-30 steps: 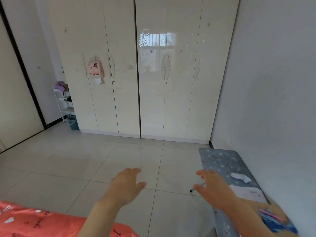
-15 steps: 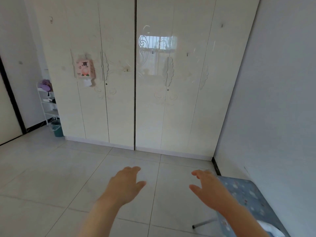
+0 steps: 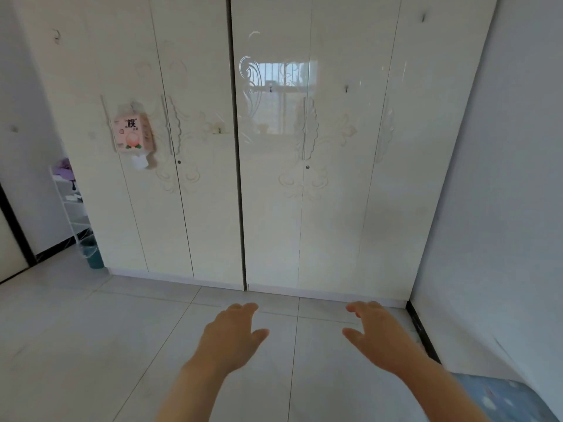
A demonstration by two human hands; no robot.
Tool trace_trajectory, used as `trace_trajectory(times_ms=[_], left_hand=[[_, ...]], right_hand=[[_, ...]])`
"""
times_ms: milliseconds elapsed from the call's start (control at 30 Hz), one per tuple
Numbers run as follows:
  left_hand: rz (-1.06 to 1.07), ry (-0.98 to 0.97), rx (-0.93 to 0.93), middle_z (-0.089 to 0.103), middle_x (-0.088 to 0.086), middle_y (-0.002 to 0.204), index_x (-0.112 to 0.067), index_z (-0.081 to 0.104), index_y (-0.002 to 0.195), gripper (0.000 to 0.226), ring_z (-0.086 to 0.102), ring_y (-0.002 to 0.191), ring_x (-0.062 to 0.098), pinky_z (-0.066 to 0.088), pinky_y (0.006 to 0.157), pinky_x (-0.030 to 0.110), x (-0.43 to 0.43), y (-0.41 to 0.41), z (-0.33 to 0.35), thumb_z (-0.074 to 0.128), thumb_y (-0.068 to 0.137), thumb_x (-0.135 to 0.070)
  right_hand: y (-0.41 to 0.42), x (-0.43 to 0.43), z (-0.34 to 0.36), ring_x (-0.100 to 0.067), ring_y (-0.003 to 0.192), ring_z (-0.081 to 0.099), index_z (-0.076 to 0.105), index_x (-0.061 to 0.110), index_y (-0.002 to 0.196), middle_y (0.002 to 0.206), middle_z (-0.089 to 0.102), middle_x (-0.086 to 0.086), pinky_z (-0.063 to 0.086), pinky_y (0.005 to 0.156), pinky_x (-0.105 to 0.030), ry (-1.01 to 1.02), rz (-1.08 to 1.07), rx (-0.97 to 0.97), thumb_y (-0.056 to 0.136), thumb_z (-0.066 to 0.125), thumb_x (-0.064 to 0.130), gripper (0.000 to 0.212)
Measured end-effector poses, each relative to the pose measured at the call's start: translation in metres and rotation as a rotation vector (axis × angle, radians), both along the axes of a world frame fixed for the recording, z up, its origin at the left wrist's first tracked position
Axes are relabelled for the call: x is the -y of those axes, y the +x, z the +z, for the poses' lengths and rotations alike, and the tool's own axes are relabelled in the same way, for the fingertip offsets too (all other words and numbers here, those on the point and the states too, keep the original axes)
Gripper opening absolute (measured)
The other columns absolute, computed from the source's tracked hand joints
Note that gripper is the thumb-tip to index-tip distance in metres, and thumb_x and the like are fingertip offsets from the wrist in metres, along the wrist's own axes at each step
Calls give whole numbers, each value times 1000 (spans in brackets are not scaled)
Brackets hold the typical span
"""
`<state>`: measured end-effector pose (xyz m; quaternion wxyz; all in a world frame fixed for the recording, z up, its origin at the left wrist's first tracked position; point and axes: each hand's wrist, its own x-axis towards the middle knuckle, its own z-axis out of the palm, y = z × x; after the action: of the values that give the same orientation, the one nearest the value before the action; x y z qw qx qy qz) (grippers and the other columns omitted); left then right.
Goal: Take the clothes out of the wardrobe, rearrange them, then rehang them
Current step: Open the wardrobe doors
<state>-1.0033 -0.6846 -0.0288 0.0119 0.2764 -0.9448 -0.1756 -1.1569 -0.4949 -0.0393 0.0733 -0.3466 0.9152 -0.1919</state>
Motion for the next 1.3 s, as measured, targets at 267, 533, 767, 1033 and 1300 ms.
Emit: trace_trajectory(times_ms=[267,533,767,1033,1300], left_hand=[[-5,-54,17,32,-2,149,-24,26,145,56,32,135,15,30,109,31,78,-145,20,41,96,-46],[-20,-23,93,35,-1,147,-23,27,144,56,36,133,17,32,107,33,169,-250,4,42,95,-46],[-97,-33,74,34,0,147,-23,26,145,57,37,132,17,32,107,33,284,-352,2,42,96,-46],[-217,-87,42,35,0,146,-23,25,146,57,38,132,17,33,105,31,384,-453,21,40,96,-45],[-250,-106,-18,36,-1,145,-23,27,145,56,38,130,17,34,106,32,455,-555,23,43,96,-44]], right_hand=[[-142,86,13,-13,120,46,39,22,136,133,43,-1,36,99,-22,22,39,-14,93,51,35,47],[-240,180,-3,-14,122,45,38,23,137,134,42,-1,36,100,-23,65,39,29,93,51,36,48],[-324,289,-3,-15,121,45,37,22,137,135,42,-1,36,101,-24,77,-28,15,93,51,37,48],[-405,387,10,-13,121,45,39,23,135,133,43,0,37,101,-23,43,-101,11,92,52,38,47],[-507,465,15,-13,121,46,38,24,137,134,44,1,37,102,-24,10,-112,-32,92,53,37,49]])
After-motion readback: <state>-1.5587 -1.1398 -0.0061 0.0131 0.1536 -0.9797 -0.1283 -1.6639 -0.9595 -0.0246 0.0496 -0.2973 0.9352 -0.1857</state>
